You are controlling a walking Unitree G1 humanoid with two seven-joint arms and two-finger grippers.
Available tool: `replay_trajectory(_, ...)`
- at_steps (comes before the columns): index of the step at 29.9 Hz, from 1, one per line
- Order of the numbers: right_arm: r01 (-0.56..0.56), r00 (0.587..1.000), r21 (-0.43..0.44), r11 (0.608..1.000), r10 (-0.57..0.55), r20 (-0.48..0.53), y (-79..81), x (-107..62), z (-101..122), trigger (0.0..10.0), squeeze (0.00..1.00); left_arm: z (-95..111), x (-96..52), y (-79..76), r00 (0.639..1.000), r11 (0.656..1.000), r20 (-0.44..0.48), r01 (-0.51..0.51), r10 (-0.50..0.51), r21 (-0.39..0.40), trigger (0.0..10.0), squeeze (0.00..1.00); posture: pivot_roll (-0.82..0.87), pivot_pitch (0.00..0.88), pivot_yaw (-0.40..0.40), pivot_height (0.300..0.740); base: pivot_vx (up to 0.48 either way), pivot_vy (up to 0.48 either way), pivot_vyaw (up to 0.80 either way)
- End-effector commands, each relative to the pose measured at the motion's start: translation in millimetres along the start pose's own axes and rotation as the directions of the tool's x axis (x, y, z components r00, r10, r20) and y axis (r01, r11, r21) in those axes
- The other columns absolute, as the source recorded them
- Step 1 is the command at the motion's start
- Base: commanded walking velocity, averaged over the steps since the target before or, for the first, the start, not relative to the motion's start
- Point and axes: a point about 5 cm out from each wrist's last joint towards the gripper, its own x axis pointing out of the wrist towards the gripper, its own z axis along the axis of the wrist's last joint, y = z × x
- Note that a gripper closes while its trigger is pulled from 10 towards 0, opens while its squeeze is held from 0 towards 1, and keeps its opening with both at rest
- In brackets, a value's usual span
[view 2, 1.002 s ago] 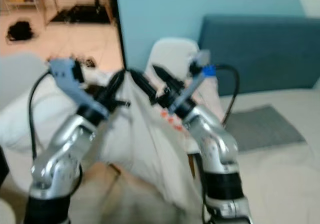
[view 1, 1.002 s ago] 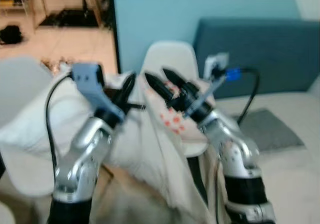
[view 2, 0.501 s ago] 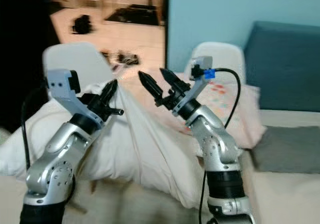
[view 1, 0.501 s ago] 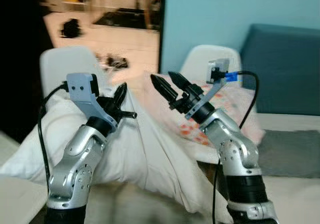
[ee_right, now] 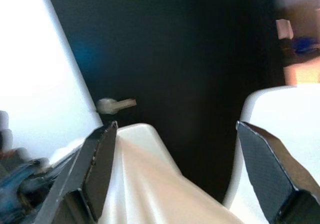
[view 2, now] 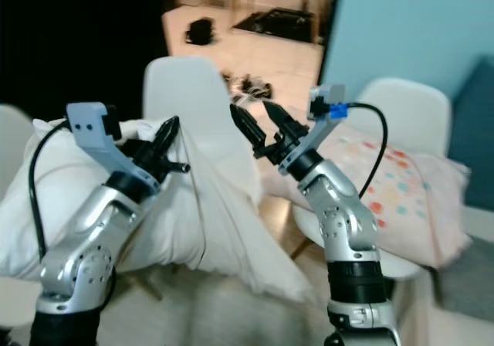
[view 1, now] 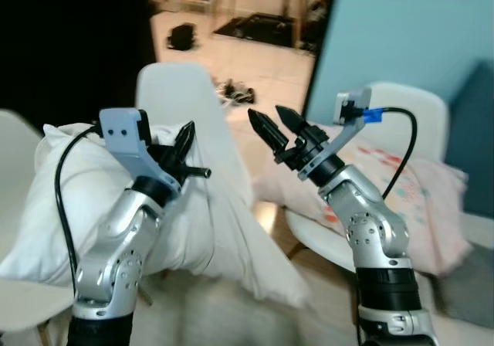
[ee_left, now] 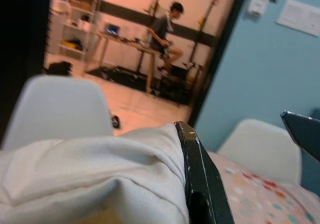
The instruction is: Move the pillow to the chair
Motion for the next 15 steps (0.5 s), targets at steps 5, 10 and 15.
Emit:
replay_trajectory(5, 0.049, 0.999, 0.003, 0.999, -0.049, 0.002, -9.1, -5.2, 1, 10.0, 0.00, 18, 3.8, -13.2, 0.992, 0.998, 0.112, 0.064, -0.065, 0.013, 10.0, 0.00, 0.09, 0.000, -0.062, 0.740, 0.346, 0.000, 0.00)
replay_trajectory(10, 0.046, 0.999, 0.007, 0.999, -0.046, 0.005, -8.5, -5.1, 1, 10.0, 0.00, 20, 4.5, -13.9, 0.990, 0.997, 0.121, 0.071, -0.072, 0.011, 10.0, 0.00, 0.08, 0.000, -0.061, 0.740, 0.350, 0.000, 0.00)
replay_trajectory(15, 0.049, 0.999, 0.008, 0.999, -0.049, 0.020, -8.1, -4.5, 4, 10.0, 0.00, 30, 9.0, -23.2, 0.977, 0.990, 0.165, 0.139, -0.134, -0.017, 10.0, 0.00, 0.08, 0.000, -0.061, 0.740, 0.351, 0.000, 0.00)
